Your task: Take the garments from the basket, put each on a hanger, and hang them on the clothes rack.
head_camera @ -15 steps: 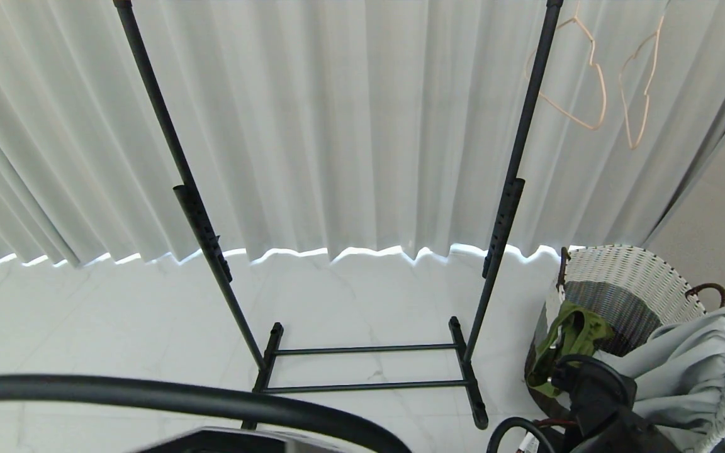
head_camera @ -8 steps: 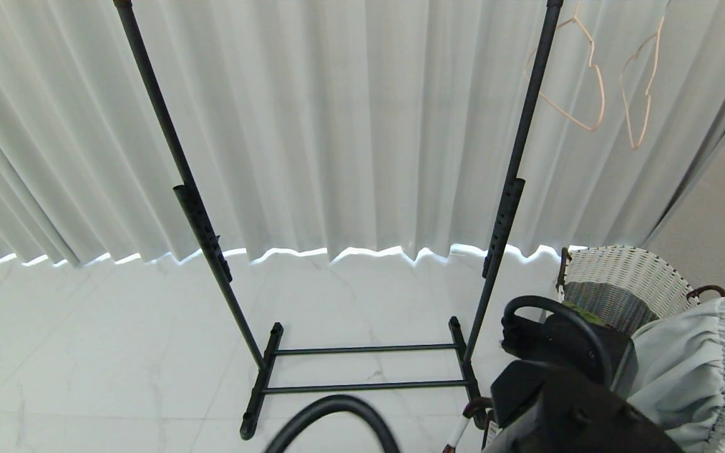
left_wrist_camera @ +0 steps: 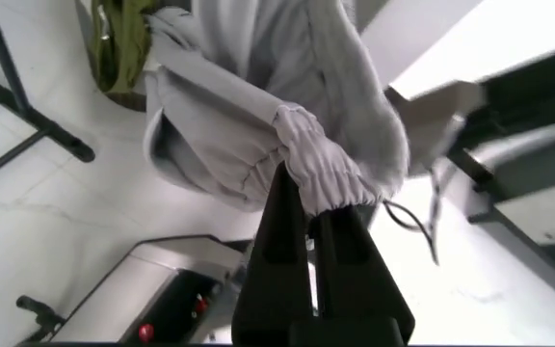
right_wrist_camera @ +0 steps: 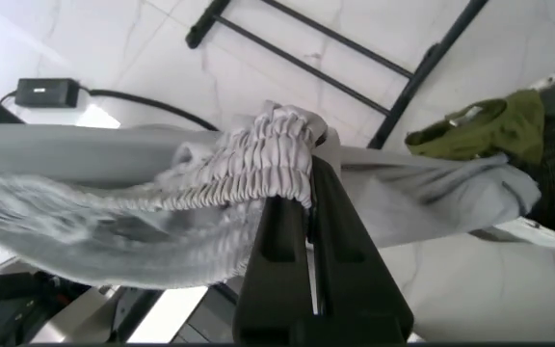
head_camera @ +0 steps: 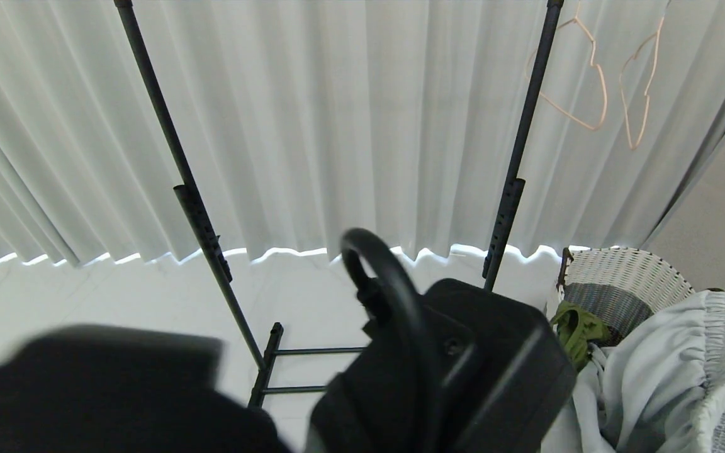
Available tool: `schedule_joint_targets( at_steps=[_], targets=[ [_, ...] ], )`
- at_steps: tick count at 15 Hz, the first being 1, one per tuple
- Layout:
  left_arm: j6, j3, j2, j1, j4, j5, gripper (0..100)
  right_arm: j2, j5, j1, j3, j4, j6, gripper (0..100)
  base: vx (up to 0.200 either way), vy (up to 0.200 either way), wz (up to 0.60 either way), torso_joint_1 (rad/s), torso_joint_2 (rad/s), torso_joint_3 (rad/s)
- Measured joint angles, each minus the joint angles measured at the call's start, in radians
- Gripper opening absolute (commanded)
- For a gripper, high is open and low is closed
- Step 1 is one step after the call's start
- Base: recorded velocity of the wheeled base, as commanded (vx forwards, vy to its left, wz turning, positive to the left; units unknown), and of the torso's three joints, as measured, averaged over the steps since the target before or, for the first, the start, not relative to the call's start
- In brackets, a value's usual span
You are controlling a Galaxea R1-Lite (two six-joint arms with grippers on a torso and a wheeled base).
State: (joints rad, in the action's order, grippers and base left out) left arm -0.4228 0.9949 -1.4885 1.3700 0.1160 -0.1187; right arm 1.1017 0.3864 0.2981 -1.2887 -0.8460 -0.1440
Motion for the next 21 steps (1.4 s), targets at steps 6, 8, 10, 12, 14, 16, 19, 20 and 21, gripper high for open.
schedule_joint_targets(
  at_steps=[6,8,10,12,14,16,19,20,21],
  targets=[
    [0.051,0.004,0.205,-0.065,-0.338,-0.021,0,0.0,0.0,0.063,0.074,0.124,0.0,0,0.0,0.0,0.0,0.0,0.0,0.0],
    [0.07,0.026,0.238,-0.086,-0.421,-0.121,0,0.004,-0.003,0.096,0.095,0.202,0.004,0,0.0,0.0,0.0,0.0,0.0,0.0],
    [0.074,0.073,0.254,-0.126,-0.445,-0.148,0,0.017,-0.01,0.112,0.1,0.279,0.012,0,0.0,0.0,0.0,0.0,0.0,0.0],
    [0.104,0.139,0.248,-0.205,-0.453,-0.158,0,0.035,-0.065,0.116,0.097,0.373,0.012,0,0.0,0.0,0.0,0.0,0.0,0.0],
    [0.222,0.223,0.224,-0.322,-0.463,-0.191,0,0.048,-0.132,0.117,0.078,0.457,0.012,0,0.0,0.0,0.0,0.0,0.0,0.0],
    [0.336,0.333,0.18,-0.44,-0.468,-0.222,0,0.063,-0.147,0.117,0.044,0.492,0.014,0,0.0,0.0,0.0,0.0,0.0,0.0],
    [0.367,0.521,0.099,-0.515,-0.469,-0.234,0,0.103,-0.15,0.115,-0.051,0.558,0.044,0,0.0,0.0,0.0,0.0,0.0,0.0],
    [0.378,0.579,0.074,-0.524,-0.47,-0.236,0,0.121,-0.151,0.116,-0.09,0.564,0.047,0,0.0,0.0,0.0,0.0,0.0,0.0],
    [0.399,0.616,0.054,-0.536,-0.47,-0.236,0,0.138,-0.151,0.116,-0.124,0.569,0.049,0,0.0,0.0,0.0,0.0,0.0,0.0]
  ],
)
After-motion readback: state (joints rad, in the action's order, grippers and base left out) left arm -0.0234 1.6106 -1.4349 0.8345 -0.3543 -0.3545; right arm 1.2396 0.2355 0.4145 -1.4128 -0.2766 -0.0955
